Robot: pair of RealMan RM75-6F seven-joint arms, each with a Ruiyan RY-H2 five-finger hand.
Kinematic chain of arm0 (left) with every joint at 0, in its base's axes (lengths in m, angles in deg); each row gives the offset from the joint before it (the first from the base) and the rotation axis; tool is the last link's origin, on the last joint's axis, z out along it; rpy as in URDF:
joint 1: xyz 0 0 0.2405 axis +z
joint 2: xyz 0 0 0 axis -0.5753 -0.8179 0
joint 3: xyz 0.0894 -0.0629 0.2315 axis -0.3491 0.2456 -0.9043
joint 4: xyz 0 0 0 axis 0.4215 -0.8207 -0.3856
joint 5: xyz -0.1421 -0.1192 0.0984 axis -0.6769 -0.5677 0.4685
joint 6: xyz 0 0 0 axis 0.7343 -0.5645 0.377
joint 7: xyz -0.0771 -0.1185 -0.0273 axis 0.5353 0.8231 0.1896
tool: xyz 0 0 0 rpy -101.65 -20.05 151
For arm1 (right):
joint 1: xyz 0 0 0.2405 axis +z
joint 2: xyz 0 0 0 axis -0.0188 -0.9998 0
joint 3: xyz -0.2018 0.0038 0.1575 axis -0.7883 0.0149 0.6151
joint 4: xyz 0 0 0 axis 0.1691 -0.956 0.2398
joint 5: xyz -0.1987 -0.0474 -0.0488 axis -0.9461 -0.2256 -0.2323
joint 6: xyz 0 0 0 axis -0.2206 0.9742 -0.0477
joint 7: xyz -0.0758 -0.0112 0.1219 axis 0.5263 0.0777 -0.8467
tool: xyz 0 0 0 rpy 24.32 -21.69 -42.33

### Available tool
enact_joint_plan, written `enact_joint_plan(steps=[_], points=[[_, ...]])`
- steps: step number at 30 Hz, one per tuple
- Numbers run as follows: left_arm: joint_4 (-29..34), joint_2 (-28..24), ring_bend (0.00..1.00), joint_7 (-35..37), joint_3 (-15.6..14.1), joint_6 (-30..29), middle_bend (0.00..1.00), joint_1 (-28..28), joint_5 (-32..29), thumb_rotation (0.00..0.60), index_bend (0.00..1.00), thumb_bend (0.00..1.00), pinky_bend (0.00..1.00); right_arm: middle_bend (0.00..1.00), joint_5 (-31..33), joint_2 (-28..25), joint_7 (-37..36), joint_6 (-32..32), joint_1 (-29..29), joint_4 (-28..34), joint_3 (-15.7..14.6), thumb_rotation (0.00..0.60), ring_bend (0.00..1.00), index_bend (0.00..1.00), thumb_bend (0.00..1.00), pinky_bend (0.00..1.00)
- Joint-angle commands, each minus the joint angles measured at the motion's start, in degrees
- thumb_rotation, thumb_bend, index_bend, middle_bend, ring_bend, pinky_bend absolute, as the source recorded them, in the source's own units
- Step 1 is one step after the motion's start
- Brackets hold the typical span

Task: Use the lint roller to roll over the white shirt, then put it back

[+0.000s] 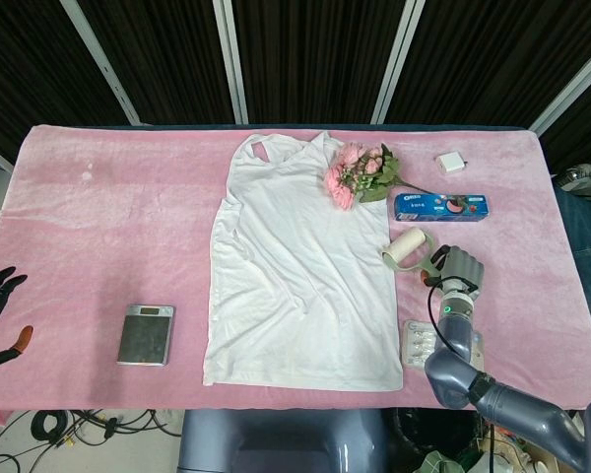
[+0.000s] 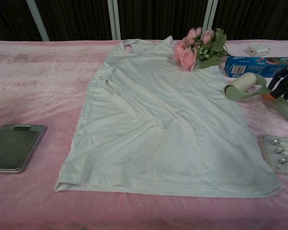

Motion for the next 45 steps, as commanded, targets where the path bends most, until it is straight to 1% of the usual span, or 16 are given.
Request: enact_joint_plan(steps=[1, 6, 15, 22, 26, 30, 37, 45], points=[[0.00, 0.00, 0.03, 0.03, 0.01, 0.01, 0.08, 0.00, -0.02, 0.600, 0.14, 0.37, 0.15, 0.64, -0.61, -1.10, -0.66, 0.01, -0.46, 1.37, 0.13, 0.600, 0.62, 0.75, 0.60, 0.51], [-0.05, 0.05, 0.03, -0.09, -0.02, 0.14, 0.08, -0.05, 0.01, 0.600, 0.14, 0.37, 0.15, 0.64, -0.53, -3.27, -1.99, -0.90, -1.21, 4.51, 0.65, 0.600, 0.62, 0.75, 0.60, 0.52], [0.02, -0.01, 0.03, 0.09, 0.10, 0.01, 0.08, 0.01, -0.12, 0.600, 0.14, 0.37, 0.16, 0.64, -0.91, -5.82, -2.83, -1.41, -1.23, 8.13, 0.91, 0.600, 0.62, 0.75, 0.60, 0.52], [0.03, -0.05, 0.03, 0.21, 0.14, 0.03, 0.08, -0.03, -0.09, 0.600, 0.14, 0.37, 0.16, 0.64, -1.39, -9.58, 0.78, -3.04, 0.98, 13.01, 0.89, 0.600, 0.62, 0.75, 0.60, 0.52], [0.06, -0.10, 0.03, 0.28, 0.13, 0.09, 0.08, -0.04, -0.11, 0.600, 0.14, 0.37, 0.16, 0.64, -1.76, -11.33, 5.06, -3.56, 3.80, 16.55, -0.27, 0.600, 0.62, 0.75, 0.60, 0.52], [0.08, -0.11, 0.03, 0.32, 0.15, 0.08, 0.08, -0.05, -0.09, 0.600, 0.14, 0.37, 0.16, 0.64, -1.68, -11.15, 8.08, -3.43, 6.64, 17.94, -1.20, 0.600, 0.62, 0.75, 0.60, 0.52], [0.12, -0.22, 0.03, 0.61, 0.23, 0.07, 0.08, -0.04, -0.21, 0.600, 0.14, 0.37, 0.16, 0.64, -0.74, -9.51, 11.24, -5.81, 10.61, 17.13, -2.73, 0.600, 0.62, 0.75, 0.61, 0.52], [0.14, -0.29, 0.03, 0.83, 0.28, 0.08, 0.08, -0.06, -0.20, 0.600, 0.14, 0.37, 0.16, 0.64, 1.32, -6.21, 10.95, -7.09, 13.19, 14.02, -4.16, 0.600, 0.62, 0.75, 0.61, 0.52]])
